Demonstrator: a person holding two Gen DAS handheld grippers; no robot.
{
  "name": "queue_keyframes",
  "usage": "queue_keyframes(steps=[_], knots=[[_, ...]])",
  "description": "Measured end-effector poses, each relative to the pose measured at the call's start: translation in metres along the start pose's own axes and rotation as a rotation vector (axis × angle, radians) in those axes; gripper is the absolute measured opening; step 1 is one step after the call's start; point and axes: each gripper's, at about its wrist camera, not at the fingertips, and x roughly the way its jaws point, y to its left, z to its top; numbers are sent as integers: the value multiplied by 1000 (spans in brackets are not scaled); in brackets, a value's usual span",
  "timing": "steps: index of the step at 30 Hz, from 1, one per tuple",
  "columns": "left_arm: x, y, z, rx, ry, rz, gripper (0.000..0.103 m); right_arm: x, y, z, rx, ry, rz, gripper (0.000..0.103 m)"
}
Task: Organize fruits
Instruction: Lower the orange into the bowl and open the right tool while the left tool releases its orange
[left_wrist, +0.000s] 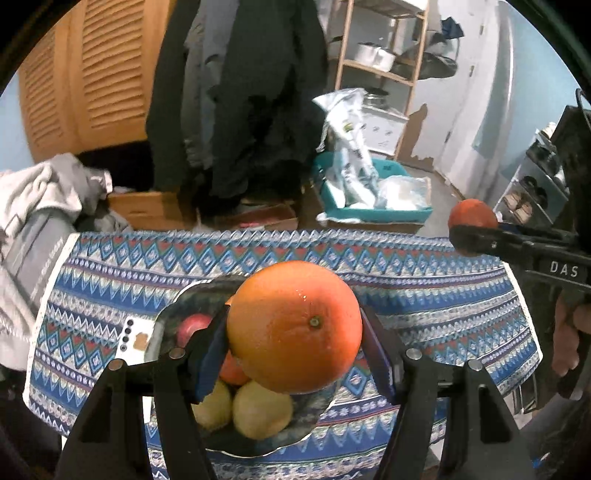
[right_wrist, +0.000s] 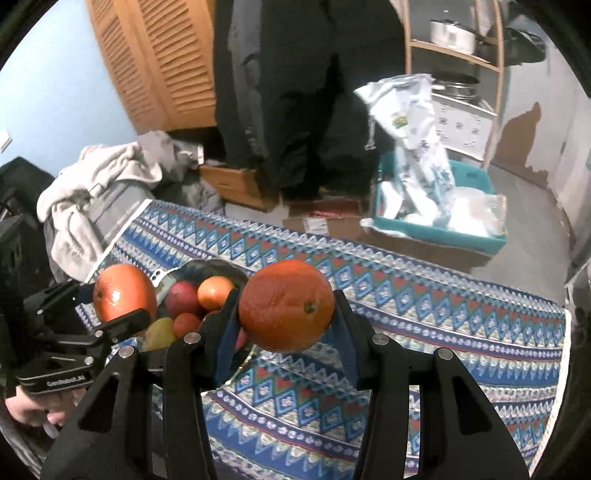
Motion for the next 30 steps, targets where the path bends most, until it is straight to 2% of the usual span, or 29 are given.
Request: queue_keyframes(steps=[12,18,30], knots=[[36,52,-20,-81,89,31,69,61,39,4,-29,90,51,47],[57,63,-32,-86,138,54,69,89,50,4,-27,134,81,47],[90,75,-41,-115,209,33,69,123,62,-9,-42,211,83,47]])
